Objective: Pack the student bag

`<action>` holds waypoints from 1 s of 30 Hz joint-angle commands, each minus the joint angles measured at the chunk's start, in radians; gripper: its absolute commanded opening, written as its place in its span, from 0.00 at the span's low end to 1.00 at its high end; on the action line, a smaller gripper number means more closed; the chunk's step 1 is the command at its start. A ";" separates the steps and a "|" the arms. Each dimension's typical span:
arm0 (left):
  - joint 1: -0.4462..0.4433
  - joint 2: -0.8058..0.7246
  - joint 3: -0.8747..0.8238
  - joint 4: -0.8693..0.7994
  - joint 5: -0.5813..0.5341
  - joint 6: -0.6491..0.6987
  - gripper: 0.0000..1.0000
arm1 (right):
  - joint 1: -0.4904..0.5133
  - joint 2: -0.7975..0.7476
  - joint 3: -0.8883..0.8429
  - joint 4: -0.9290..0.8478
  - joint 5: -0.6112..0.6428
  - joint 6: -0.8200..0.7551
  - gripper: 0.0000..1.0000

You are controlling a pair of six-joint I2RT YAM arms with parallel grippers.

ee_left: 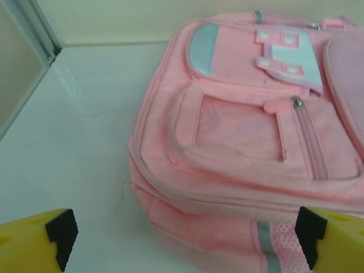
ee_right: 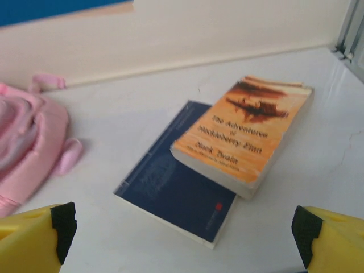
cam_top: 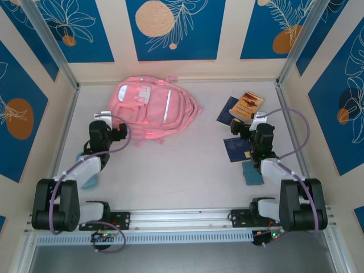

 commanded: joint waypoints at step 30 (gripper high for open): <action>-0.445 0.985 1.316 -0.815 0.274 -0.559 0.73 | 0.082 0.205 0.497 -0.884 -0.362 0.476 0.99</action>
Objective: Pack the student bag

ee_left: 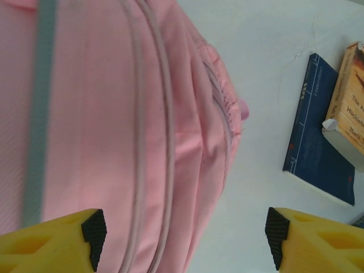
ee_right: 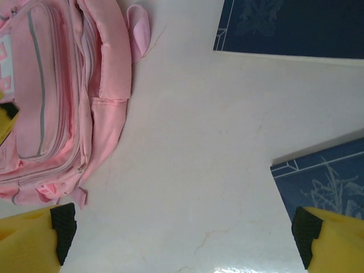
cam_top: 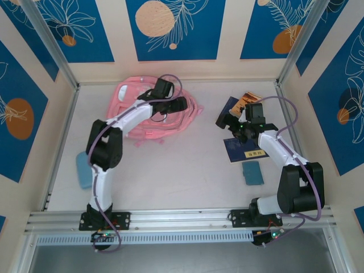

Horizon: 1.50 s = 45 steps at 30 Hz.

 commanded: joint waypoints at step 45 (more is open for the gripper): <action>0.077 -0.740 -0.974 -0.205 -0.101 -0.138 0.38 | 0.484 0.485 0.306 -0.179 -0.029 0.053 0.76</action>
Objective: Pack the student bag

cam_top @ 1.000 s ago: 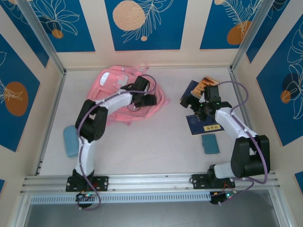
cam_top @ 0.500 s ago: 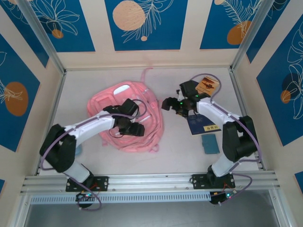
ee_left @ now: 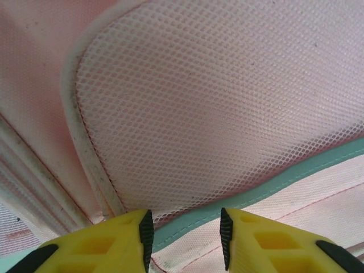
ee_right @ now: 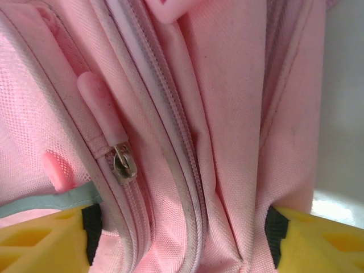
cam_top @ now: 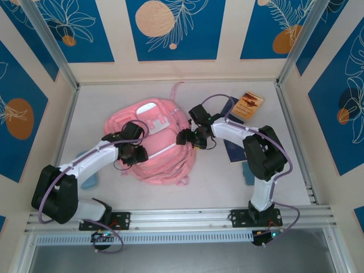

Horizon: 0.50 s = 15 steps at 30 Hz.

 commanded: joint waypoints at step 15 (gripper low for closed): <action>0.172 0.313 0.297 0.093 0.015 0.214 0.43 | 0.131 -0.056 -0.104 0.100 -0.032 0.221 0.70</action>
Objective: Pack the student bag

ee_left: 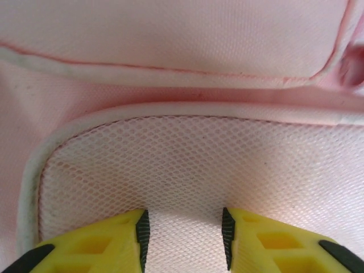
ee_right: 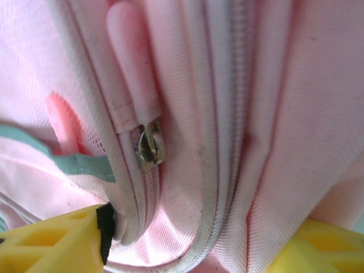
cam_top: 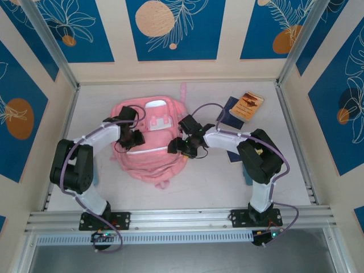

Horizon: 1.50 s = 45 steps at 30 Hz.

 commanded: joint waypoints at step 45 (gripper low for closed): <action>-0.618 0.428 0.504 -0.460 -0.517 0.172 0.62 | -0.448 -0.480 -0.318 -0.100 0.058 -0.008 1.00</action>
